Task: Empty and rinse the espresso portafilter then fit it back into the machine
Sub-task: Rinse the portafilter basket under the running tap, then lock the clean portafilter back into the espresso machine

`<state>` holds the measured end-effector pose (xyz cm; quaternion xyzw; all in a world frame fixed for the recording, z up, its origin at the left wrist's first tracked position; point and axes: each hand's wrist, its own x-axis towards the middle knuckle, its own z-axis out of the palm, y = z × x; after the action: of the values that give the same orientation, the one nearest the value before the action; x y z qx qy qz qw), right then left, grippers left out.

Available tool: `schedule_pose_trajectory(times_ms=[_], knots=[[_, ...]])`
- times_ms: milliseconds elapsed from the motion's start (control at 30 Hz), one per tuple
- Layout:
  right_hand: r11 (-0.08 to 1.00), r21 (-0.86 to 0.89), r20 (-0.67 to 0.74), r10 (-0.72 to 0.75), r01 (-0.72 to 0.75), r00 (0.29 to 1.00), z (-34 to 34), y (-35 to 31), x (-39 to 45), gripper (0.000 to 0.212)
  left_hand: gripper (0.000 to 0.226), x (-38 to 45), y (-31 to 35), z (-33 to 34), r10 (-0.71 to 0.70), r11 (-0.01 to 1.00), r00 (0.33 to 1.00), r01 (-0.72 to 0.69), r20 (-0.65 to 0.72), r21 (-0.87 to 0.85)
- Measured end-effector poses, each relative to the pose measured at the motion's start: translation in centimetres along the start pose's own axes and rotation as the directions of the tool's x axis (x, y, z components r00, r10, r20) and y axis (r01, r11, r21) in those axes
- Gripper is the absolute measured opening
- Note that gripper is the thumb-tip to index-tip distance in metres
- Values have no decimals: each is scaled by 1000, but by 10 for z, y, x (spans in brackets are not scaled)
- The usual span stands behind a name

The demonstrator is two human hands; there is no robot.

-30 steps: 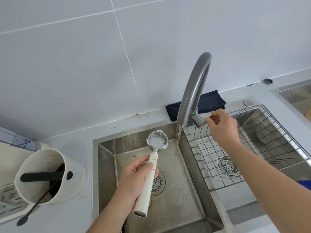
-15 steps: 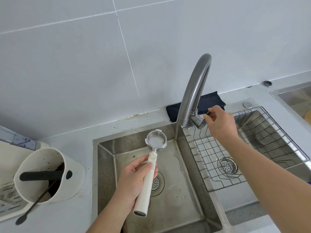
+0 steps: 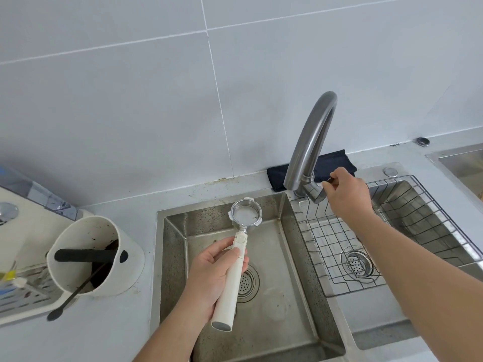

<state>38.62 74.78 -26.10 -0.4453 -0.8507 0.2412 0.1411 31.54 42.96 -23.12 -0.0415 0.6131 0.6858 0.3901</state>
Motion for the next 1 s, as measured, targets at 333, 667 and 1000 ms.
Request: schedule_pose_trajectory(times_ms=[333,667,1000], knots=[[967,231,135,81,-111,988,-9,-3,-9,53,22,-28,8,-15,63,995,998,-61,-22,81],[913,371,112,137,-170,984,-16,-30,-105,49,21,-62,13,-32,107,994,994,-107,-29,10],[611,670,594,-99,-422,799,10,-110,-235,11,22,-76,10,-46,90,996,994,-90,-66,-11]])
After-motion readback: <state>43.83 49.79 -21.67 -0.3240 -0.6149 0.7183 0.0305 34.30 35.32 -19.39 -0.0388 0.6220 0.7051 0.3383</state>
